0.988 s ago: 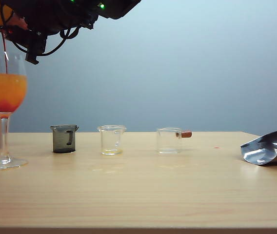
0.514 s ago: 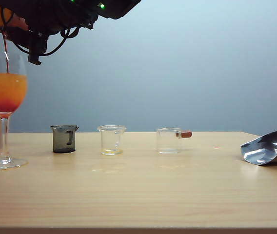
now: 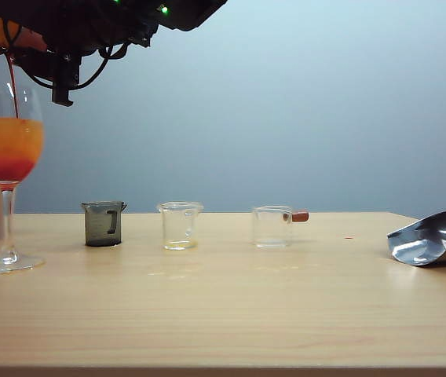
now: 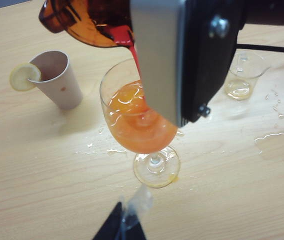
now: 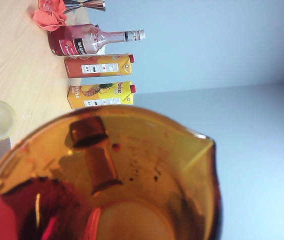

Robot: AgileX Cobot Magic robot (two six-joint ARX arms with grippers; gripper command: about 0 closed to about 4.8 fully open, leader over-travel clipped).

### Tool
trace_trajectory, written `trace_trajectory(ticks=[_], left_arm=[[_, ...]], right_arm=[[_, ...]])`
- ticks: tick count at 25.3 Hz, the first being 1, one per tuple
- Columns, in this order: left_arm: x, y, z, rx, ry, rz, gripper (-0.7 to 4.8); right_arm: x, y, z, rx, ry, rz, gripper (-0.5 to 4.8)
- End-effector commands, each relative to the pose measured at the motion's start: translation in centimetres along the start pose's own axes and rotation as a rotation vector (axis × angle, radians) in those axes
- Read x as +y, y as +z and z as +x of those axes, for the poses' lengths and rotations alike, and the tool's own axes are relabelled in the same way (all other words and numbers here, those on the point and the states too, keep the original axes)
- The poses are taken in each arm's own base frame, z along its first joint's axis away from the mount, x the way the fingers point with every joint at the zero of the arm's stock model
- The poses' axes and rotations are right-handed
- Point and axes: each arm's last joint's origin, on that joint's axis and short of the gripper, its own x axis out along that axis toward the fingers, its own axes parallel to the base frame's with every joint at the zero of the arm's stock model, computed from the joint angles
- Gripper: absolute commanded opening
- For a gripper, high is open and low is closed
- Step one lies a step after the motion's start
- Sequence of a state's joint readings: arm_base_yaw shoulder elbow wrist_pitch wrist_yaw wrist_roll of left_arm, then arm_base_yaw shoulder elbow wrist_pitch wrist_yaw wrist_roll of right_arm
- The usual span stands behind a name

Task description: Pick up the fourth measuring cup from the left, pour the grenadine inside into the goblet, and finally put the measuring cup back in its original place.

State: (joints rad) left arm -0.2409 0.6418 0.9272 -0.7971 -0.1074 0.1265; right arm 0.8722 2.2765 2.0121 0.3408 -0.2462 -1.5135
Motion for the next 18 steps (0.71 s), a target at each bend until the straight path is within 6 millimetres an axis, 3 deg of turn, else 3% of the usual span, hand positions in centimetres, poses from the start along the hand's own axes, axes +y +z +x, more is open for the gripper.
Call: trace_trajectory(ticks=[1,18], left_arm=[[0.05,0.13,-0.07,-0.015,0.005,-0.006,-0.03],[0.05,0.13,-0.07,-0.015,0.005,-0.006,-0.03]], right_arm=[[-0.96,0.18,-0.07,-0.006,-0.049,-0.026,2.01],[-0.96,0.42,-0.03,-0.006,-0.061,-0.127,1.97]])
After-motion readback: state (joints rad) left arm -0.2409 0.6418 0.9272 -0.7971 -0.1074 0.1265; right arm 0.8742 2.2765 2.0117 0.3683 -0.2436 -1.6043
